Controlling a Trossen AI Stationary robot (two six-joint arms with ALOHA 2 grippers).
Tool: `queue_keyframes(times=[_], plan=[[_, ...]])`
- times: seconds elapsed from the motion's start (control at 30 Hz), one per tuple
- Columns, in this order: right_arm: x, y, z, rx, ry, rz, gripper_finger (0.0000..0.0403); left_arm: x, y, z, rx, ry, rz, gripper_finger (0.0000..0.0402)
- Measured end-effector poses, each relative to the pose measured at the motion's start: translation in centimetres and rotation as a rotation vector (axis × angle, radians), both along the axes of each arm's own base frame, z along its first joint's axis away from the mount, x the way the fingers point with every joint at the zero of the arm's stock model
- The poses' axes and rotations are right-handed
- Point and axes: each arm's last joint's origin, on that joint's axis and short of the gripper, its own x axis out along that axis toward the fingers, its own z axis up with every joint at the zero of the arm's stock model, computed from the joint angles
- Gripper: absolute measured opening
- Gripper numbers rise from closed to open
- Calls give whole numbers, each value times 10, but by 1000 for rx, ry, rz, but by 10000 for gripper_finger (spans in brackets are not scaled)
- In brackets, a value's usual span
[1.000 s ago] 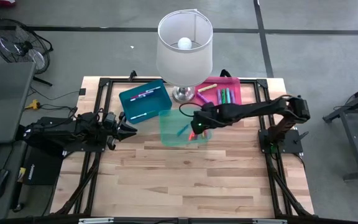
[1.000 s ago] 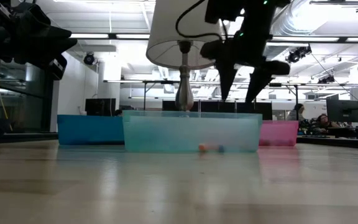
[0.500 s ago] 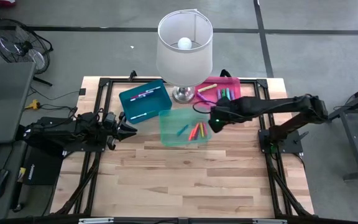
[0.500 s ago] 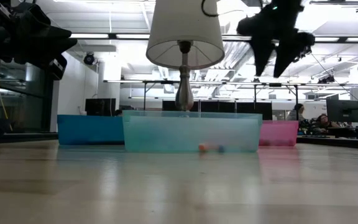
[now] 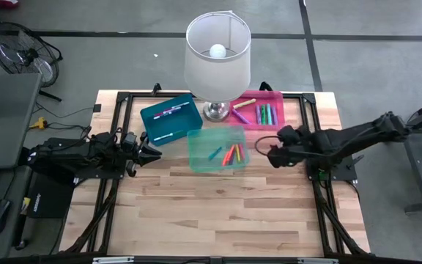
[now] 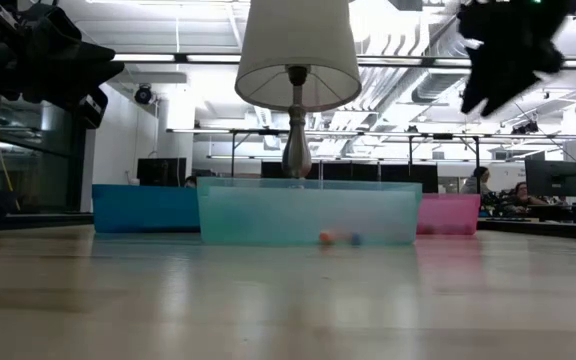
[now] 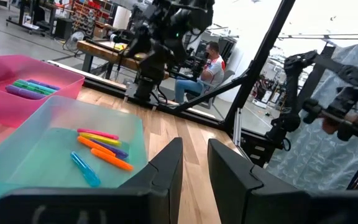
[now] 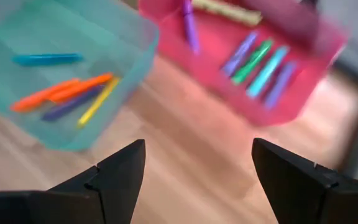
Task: Pick & Place Markers
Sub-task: Return to Home Position
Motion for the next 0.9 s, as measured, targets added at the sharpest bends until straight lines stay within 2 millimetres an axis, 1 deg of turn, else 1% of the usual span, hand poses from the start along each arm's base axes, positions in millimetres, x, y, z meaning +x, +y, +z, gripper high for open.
queue_keyframes(times=[0.1,0.23,0.37,0.5,0.63,0.8,0.9], plan=[[-14,3,-19,89,-140,-4,284,0,0,0,0,0,0,74],[-20,5,-37,170,-386,73,284,0,0,0,0,0,0,74],[-26,4,-51,190,-627,155,284,0,0,0,0,0,0,74],[-41,-1,-68,189,-808,151,284,0,0,0,0,0,0,74],[-56,-5,-74,189,-891,167,284,0,0,0,0,0,0,74],[-71,-10,-68,117,-959,196,283,0,0,0,0,0,0,74],[-80,-13,-67,76,-964,197,277,0,0,0,0,0,0,74]])
